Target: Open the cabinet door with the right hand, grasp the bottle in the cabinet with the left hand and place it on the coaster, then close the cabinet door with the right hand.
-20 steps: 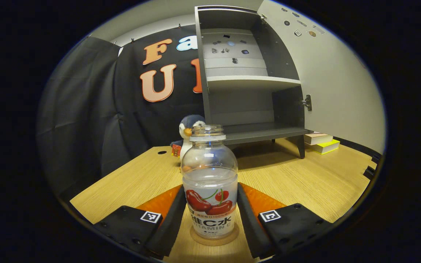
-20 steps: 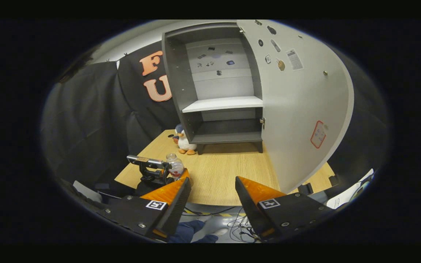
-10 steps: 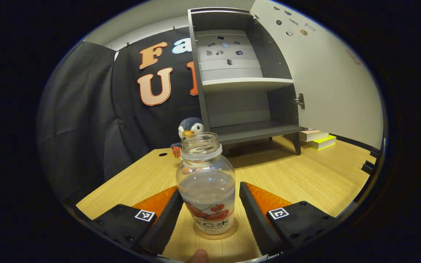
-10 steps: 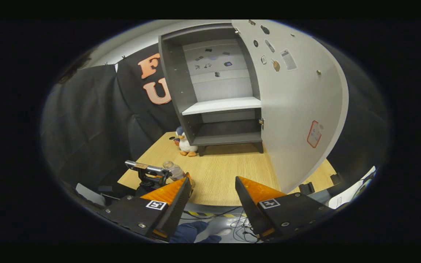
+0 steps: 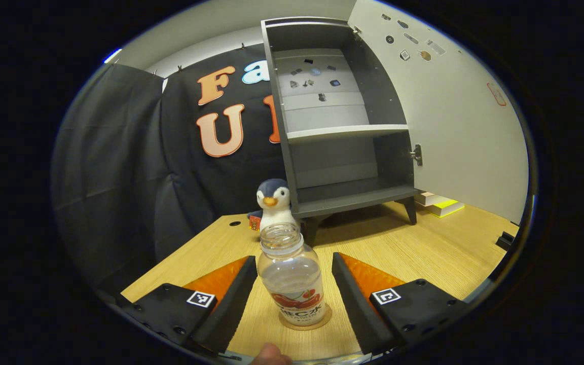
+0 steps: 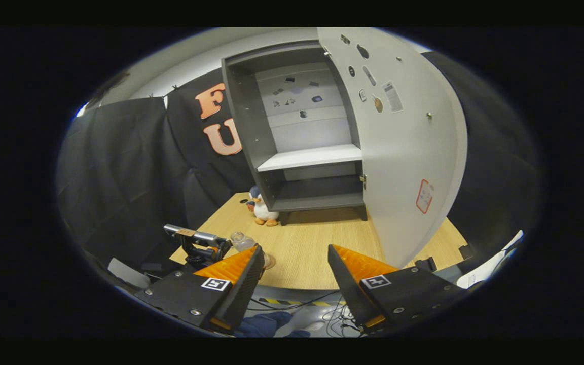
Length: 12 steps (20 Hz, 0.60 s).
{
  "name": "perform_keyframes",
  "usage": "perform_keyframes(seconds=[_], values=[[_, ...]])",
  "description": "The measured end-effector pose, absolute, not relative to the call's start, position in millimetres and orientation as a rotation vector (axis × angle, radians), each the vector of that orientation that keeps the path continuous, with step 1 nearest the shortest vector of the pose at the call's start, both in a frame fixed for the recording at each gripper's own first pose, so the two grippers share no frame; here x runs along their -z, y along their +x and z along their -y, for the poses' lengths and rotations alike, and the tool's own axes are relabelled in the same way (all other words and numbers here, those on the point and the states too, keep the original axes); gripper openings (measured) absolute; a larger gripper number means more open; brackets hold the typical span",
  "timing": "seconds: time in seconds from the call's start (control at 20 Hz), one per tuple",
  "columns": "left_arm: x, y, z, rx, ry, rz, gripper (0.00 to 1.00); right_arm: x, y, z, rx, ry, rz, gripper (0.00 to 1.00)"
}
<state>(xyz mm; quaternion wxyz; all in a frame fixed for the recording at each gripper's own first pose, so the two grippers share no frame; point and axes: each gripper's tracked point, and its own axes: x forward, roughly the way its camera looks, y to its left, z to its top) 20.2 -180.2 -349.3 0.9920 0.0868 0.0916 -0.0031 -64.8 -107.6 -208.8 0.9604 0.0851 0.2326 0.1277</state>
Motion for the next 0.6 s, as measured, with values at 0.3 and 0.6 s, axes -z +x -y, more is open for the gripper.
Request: perform_keyframes(seconds=[0.3, 0.6], values=[[280.5, -0.4, 192.2, 0.030, 0.156, -0.126, 0.96, 168.1, -71.6, 135.8, -0.230, 0.188, -0.366, 0.82], [202.5, -13.8, 206.4, 0.051, 0.104, -0.081, 0.96, 108.3, -73.1, 171.4, -0.187, 0.139, -0.227, 0.82]])
